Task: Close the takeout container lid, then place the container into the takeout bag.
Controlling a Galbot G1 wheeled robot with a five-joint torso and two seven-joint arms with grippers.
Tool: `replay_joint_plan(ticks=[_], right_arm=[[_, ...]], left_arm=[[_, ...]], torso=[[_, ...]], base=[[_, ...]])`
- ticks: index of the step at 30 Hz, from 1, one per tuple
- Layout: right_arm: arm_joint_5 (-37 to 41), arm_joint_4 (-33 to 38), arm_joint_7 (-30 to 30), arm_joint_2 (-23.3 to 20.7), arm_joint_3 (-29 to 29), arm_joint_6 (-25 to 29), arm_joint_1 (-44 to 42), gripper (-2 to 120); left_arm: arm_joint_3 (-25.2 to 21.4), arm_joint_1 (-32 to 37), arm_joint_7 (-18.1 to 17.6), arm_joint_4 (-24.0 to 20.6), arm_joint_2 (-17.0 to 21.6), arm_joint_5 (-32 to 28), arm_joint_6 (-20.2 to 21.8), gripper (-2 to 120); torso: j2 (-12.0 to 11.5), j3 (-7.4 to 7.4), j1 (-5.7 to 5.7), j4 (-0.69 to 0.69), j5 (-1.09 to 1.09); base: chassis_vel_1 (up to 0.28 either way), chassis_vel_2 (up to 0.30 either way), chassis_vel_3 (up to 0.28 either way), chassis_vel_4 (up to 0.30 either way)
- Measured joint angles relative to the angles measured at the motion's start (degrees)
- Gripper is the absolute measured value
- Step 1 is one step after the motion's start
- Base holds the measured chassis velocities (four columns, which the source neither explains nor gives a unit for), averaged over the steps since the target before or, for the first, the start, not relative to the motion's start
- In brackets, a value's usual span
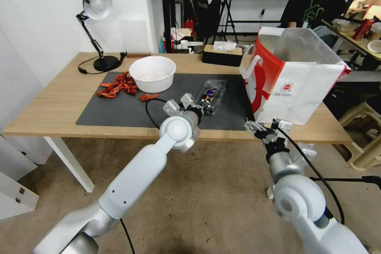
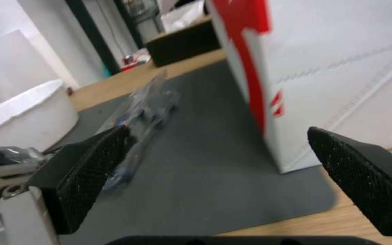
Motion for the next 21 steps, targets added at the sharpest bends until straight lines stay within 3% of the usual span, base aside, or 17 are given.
replay_joint_plan(ticks=[8,21], right_arm=[[12.25,-5.38,2.47,-0.90,-3.44,-2.40,10.52,100],[19.98,-14.07,4.48,1.35,-7.70,-3.85,20.35,100]], left_arm=[[0.75,-0.01,-0.09,0.34,0.09,1.10,0.16,0],[1.41,0.04,0.15,0.73,0.15,2.55,0.17,0]], torso=[[0.00,0.00,-0.01,0.01,-0.01],[0.00,0.00,0.00,0.01,-0.01]], base=[[0.000,0.000,0.000,0.000],[0.000,0.000,0.000,0.000]])
